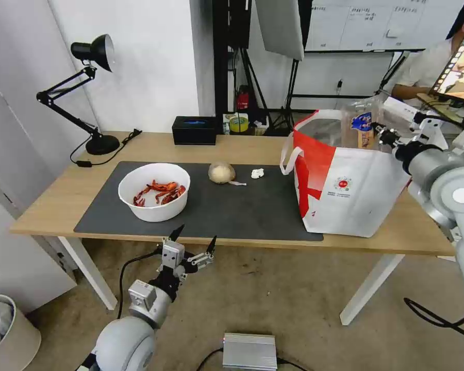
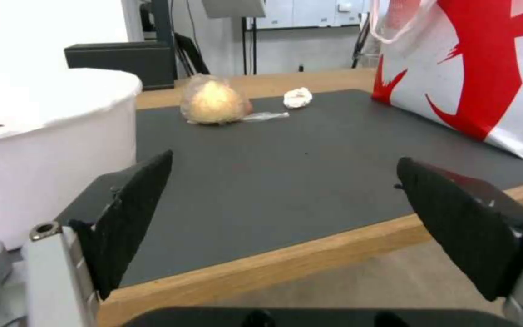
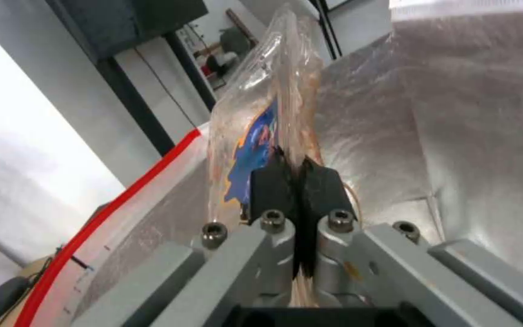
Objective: Pick up the trash from the table and place it into the takeout bag.
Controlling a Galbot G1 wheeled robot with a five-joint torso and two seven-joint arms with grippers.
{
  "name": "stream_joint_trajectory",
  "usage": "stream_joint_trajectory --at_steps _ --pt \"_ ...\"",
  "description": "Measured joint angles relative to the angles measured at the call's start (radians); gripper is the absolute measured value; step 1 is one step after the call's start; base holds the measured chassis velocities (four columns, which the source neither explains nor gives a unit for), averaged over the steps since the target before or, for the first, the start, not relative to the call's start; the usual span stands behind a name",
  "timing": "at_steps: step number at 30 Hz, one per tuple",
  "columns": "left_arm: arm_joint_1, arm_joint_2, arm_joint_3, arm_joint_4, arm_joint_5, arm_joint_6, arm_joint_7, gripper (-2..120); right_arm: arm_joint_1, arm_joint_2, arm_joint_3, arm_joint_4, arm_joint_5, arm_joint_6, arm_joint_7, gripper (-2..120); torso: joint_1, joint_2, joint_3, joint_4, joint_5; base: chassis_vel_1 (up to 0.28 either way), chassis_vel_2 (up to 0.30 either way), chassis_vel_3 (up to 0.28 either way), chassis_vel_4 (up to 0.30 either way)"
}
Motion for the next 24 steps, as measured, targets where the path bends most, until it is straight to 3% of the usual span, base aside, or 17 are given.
stream_joint_trajectory --at_steps 7,24 --pt "0.003 -0.002 0.003 0.0 0.004 0.001 0.0 100 -0.011 0.008 0.018 0.016 0.077 -0.027 0.028 2 0.0 0.0 0.0 0.0 0.0 0.0 0.0 0.0 0.0" --pt "-0.002 -0.003 0.004 -0.006 -0.019 0.019 -0.021 100 -0.021 0.01 0.018 0.055 0.122 -0.043 0.042 63 0.0 0.0 0.0 0.0 0.0001 0.0 0.0 0.0 0.0"
